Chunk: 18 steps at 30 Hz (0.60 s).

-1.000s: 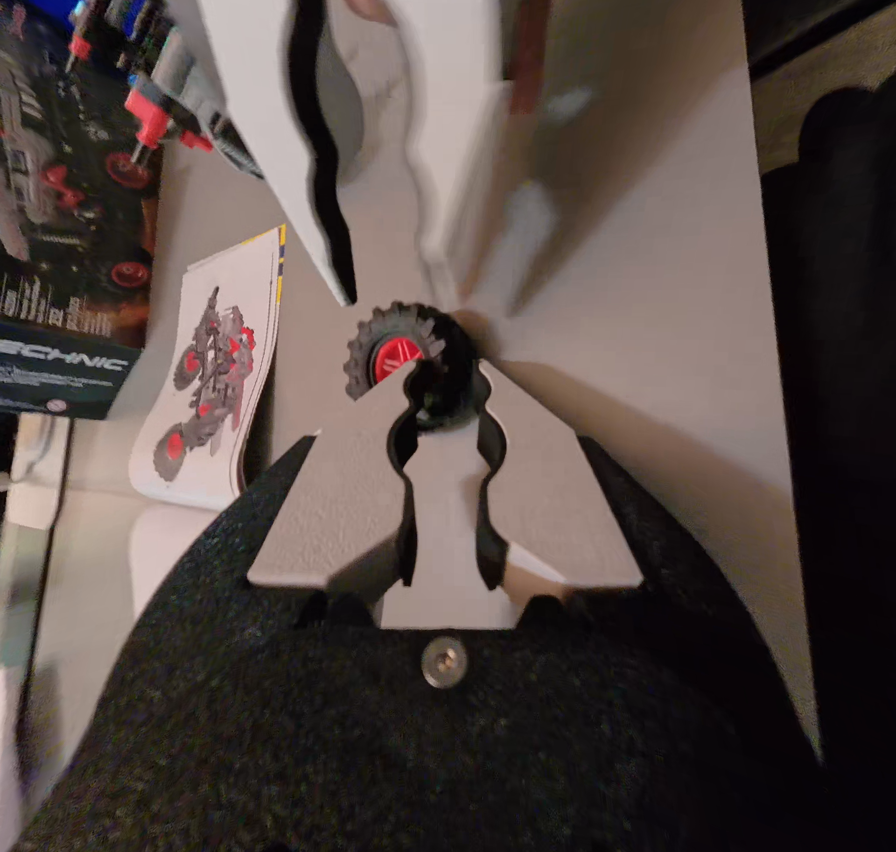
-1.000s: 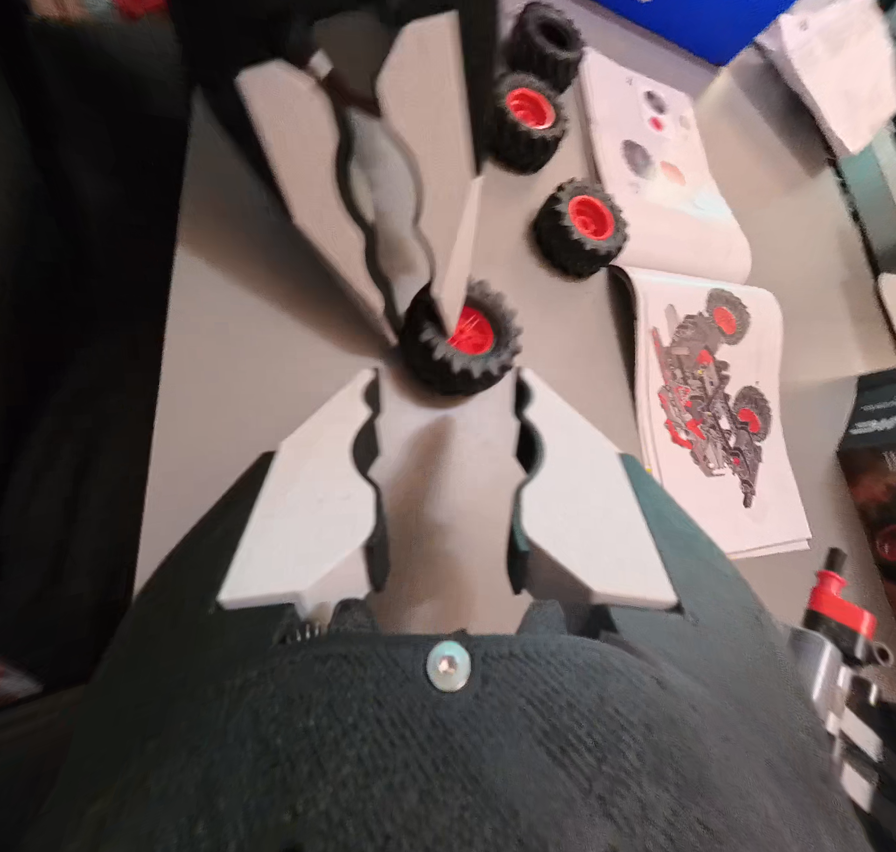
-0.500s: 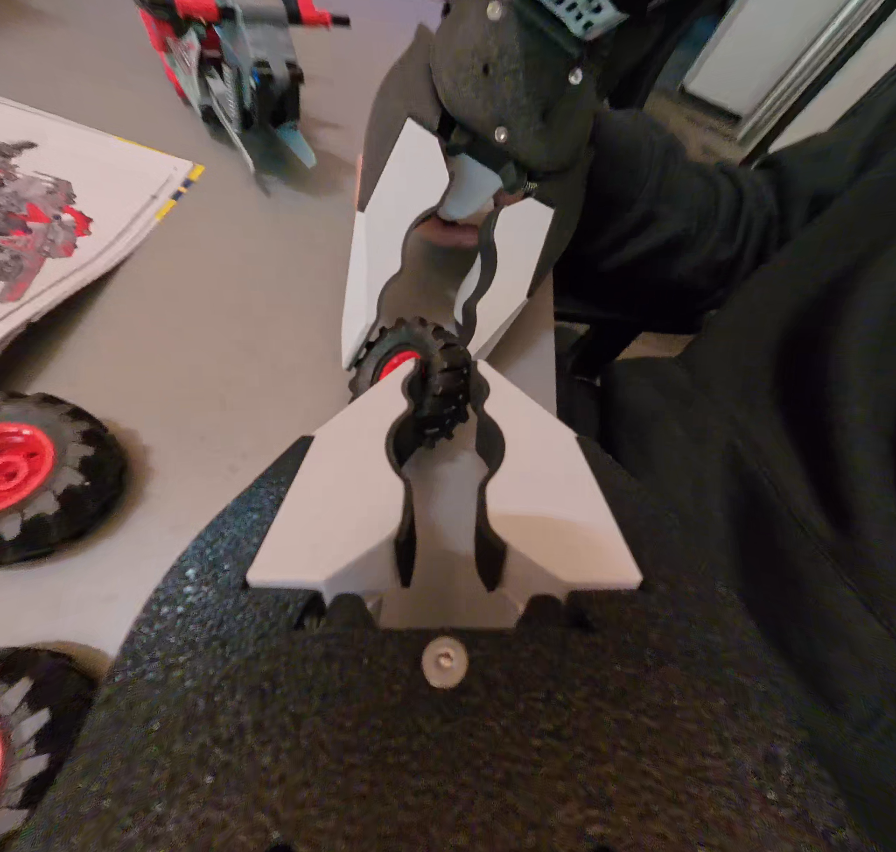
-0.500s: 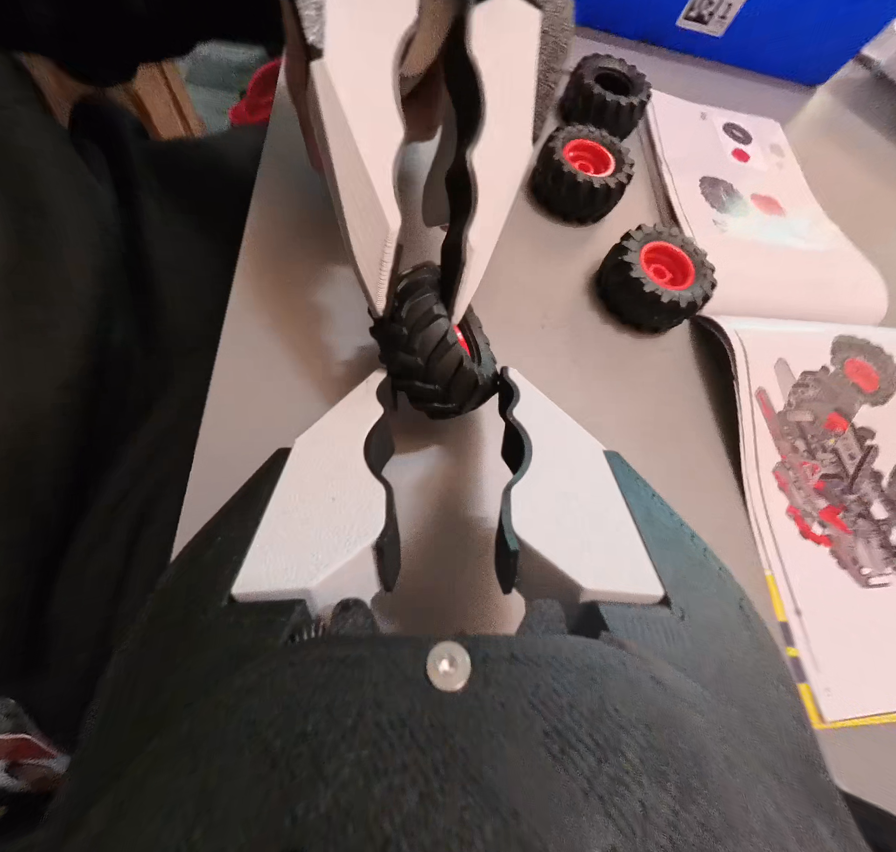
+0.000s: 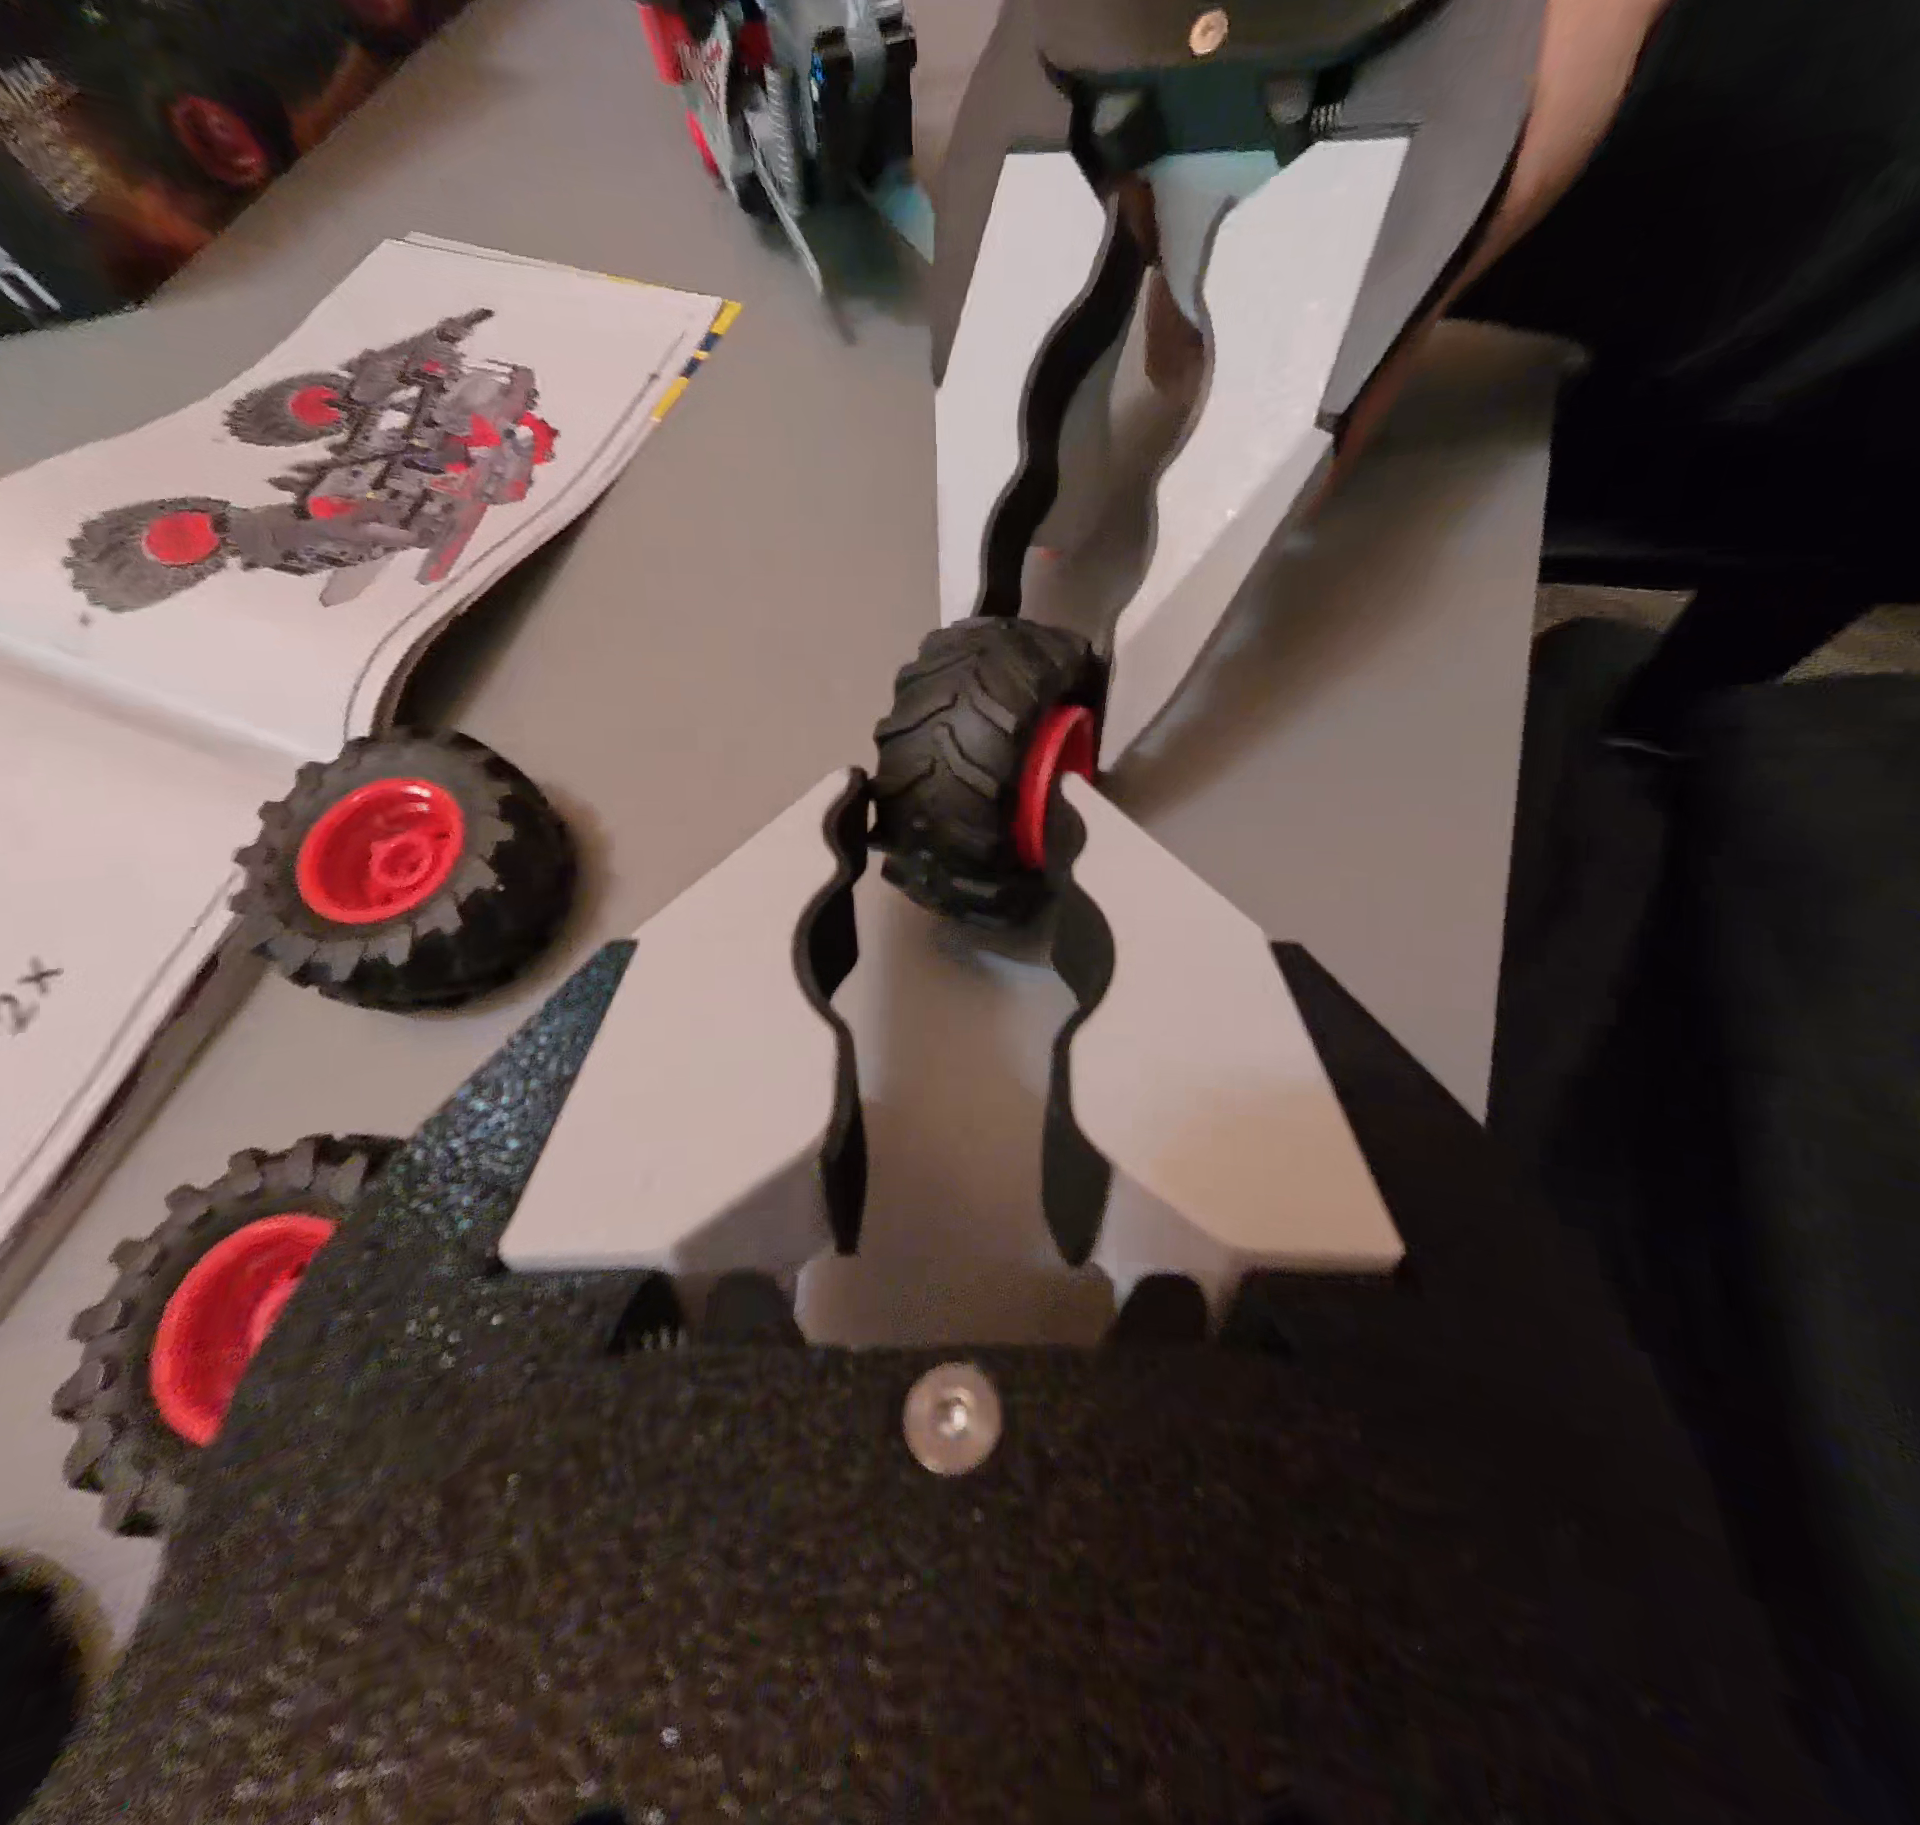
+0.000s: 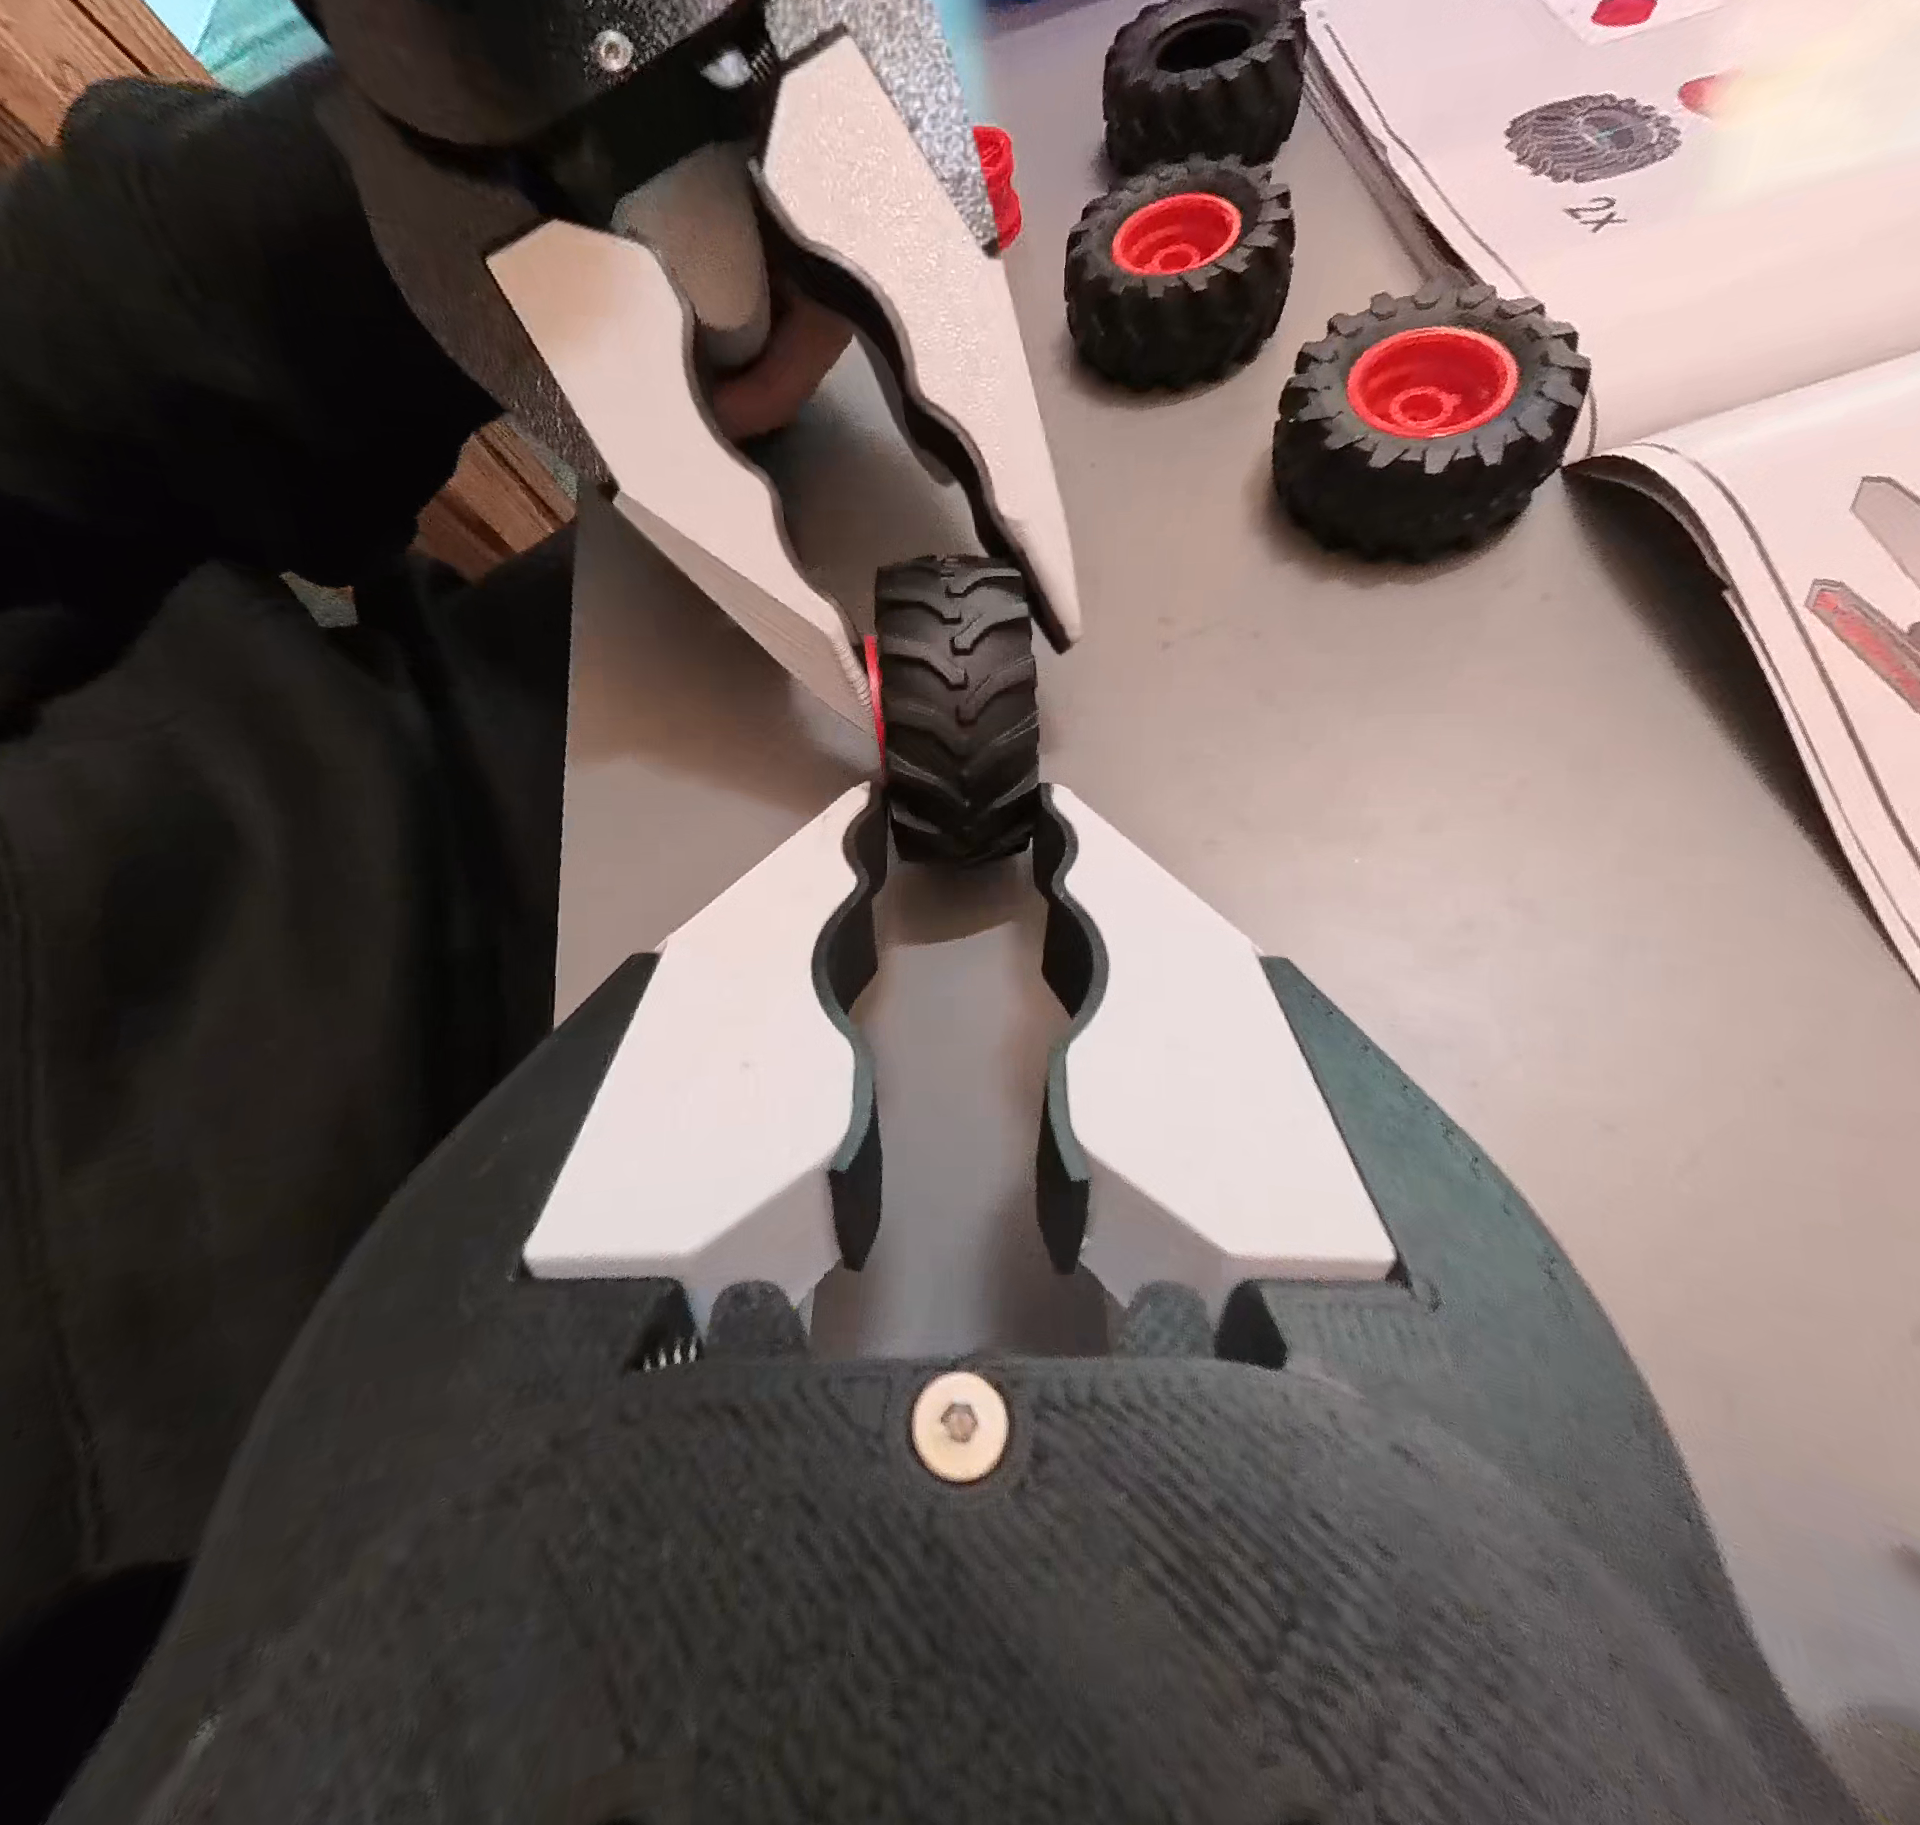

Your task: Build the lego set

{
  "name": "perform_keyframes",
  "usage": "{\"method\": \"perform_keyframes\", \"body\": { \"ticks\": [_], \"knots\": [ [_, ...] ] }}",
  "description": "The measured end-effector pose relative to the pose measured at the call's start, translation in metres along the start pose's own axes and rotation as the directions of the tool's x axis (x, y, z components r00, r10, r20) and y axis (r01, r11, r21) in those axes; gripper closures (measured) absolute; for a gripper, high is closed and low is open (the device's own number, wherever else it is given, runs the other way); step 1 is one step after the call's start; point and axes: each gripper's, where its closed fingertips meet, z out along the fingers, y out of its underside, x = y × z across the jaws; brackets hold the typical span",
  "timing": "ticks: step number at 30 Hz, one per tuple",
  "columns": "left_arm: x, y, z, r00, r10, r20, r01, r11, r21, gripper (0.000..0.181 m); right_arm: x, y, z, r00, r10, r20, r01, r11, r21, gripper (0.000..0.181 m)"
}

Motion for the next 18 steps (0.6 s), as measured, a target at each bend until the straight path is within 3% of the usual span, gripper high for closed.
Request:
{"method": "perform_keyframes", "body": {
  "ticks": [4,6,11,18],
  "knots": [
    [-0.001,0.002,0.001,0.991,-0.126,-0.037,0.125,0.992,-0.027,0.151,0.004,-0.008,-0.002,0.995,-0.085,-0.057,0.087,0.995,0.040,0.143],
    [-0.001,0.001,0.002,0.988,-0.145,-0.054,0.144,0.989,-0.025,0.151,0.004,-0.011,0.000,0.991,-0.119,-0.066,0.122,0.992,0.044,0.146],
    [0.010,0.003,-0.005,0.991,0.033,-0.132,-0.035,0.999,-0.013,0.150,0.000,-0.006,0.003,0.984,-0.178,-0.030,0.178,0.984,0.001,0.154],
    [0.005,0.007,-0.004,0.980,0.036,-0.197,-0.047,0.998,-0.049,0.154,0.003,-0.005,0.004,0.990,-0.141,-0.020,0.141,0.990,-0.014,0.155]
  ]
}}
